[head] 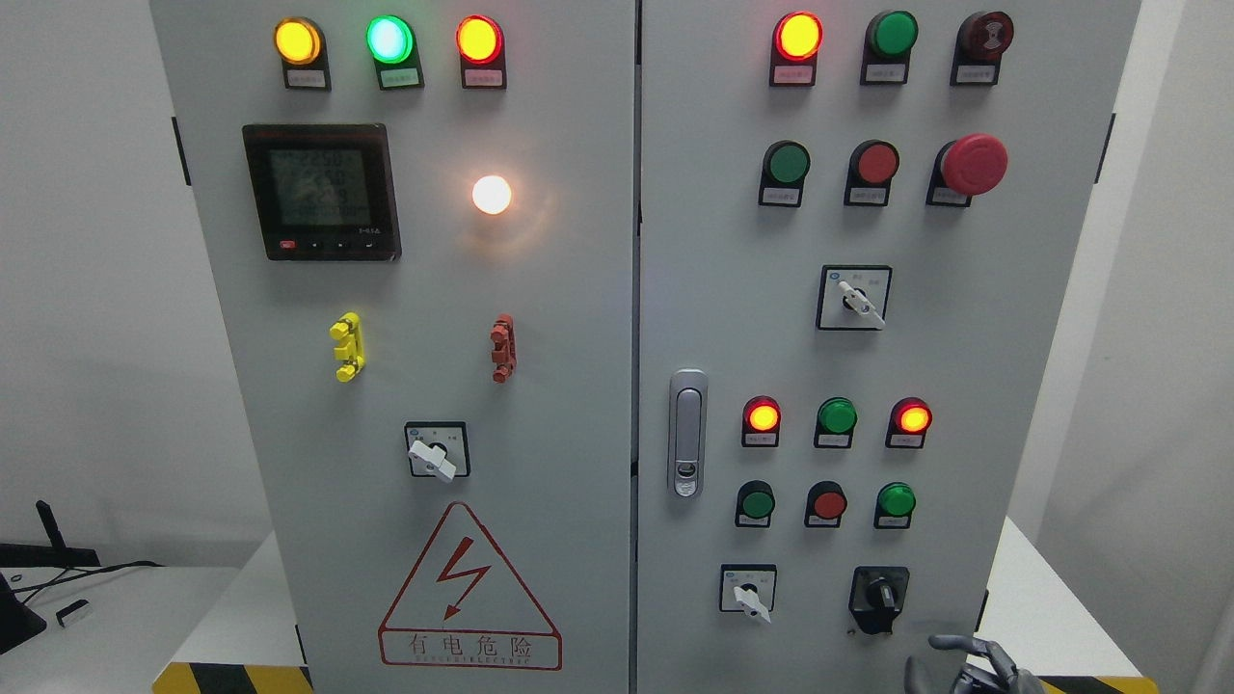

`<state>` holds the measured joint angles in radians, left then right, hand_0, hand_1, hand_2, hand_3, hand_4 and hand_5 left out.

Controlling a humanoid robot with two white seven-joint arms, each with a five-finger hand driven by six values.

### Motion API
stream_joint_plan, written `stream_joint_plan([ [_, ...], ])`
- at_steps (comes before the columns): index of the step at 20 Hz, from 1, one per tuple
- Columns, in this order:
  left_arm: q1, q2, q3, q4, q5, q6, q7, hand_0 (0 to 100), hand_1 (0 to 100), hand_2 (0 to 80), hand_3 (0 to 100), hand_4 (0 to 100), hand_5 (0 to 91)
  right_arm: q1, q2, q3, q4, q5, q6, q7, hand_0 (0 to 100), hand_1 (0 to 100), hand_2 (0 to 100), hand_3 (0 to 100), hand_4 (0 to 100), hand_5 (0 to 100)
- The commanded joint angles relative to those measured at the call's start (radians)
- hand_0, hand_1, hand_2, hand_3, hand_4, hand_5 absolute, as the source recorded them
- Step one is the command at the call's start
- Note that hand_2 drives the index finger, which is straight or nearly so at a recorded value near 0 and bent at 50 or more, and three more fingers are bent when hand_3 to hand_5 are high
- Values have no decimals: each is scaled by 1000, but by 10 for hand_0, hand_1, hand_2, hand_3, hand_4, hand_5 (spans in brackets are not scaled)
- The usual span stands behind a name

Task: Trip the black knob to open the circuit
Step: 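Raise the right hand toward the black rotary knob on the cabinet door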

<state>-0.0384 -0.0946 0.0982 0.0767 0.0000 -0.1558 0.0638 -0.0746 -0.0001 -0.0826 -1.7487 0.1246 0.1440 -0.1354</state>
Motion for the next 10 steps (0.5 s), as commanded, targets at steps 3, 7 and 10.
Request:
stream_joint_plan([
  [3,0,1,0,0,5,-1,1,120,389,0,0,0,0,-33,-9,9,48,0,0,0,414,763,442,993,1000,1000],
  [7,0,-1,0,0,5,-1,1,120,389,0,0,0,0,-47,-8,9,55,0,0,0,418,762,442,994,1000,1000],
  [10,0,1,0,0,5,-1,1,120,389,0,0,0,0,-59,-6,10,57,1,0,0,420,762,443,994,1000,1000],
])
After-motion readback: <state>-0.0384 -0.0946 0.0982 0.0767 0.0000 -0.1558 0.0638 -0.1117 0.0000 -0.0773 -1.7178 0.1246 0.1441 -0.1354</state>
